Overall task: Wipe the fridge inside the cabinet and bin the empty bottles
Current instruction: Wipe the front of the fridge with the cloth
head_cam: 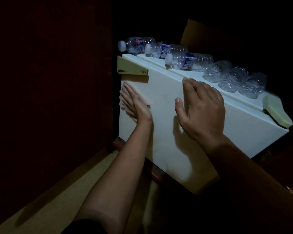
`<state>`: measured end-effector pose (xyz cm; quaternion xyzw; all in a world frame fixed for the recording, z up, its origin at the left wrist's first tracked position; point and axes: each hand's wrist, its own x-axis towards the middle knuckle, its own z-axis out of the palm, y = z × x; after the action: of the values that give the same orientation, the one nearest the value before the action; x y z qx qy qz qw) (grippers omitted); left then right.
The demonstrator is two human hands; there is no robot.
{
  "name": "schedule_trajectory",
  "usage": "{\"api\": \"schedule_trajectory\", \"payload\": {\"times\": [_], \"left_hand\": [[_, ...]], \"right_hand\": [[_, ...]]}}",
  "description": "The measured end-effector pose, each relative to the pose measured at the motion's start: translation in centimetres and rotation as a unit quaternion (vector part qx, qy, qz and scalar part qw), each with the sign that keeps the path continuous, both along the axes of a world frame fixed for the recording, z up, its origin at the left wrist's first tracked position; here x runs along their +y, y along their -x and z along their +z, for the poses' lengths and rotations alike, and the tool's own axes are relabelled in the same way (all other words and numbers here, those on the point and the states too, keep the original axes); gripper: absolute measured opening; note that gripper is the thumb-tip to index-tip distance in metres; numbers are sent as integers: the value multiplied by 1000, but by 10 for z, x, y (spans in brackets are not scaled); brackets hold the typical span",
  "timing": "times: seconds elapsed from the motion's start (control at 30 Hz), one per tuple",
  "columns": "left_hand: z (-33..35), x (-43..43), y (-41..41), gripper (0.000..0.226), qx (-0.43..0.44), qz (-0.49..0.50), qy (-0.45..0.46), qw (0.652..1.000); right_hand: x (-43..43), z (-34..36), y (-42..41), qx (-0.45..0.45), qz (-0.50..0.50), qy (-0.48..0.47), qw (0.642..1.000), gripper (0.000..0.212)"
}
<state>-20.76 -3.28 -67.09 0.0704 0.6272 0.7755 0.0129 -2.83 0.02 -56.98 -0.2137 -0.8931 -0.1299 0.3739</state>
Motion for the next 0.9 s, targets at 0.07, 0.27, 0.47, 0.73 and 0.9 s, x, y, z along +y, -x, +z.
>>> {"api": "schedule_trajectory", "payload": {"times": [0.07,0.27,0.47,0.73,0.9], "left_hand": [[-18,-1,3,71,-2,11,-6,1000],[-137,-17,7,95,-248,-4,-131,960],[-84,-10,-8,66,-168,-10,-91,982],[-140,-7,7,64,-185,20,-121,975],[-153,-6,8,63,-304,38,-192,932]], "right_hand": [[1,1,0,1,5,0,1000,58],[-2,-3,1,9,4,16,1000,59],[0,-4,2,21,5,3,1000,60],[-1,-3,1,26,12,8,1000,62],[-3,-3,2,27,9,6,1000,62]]}}
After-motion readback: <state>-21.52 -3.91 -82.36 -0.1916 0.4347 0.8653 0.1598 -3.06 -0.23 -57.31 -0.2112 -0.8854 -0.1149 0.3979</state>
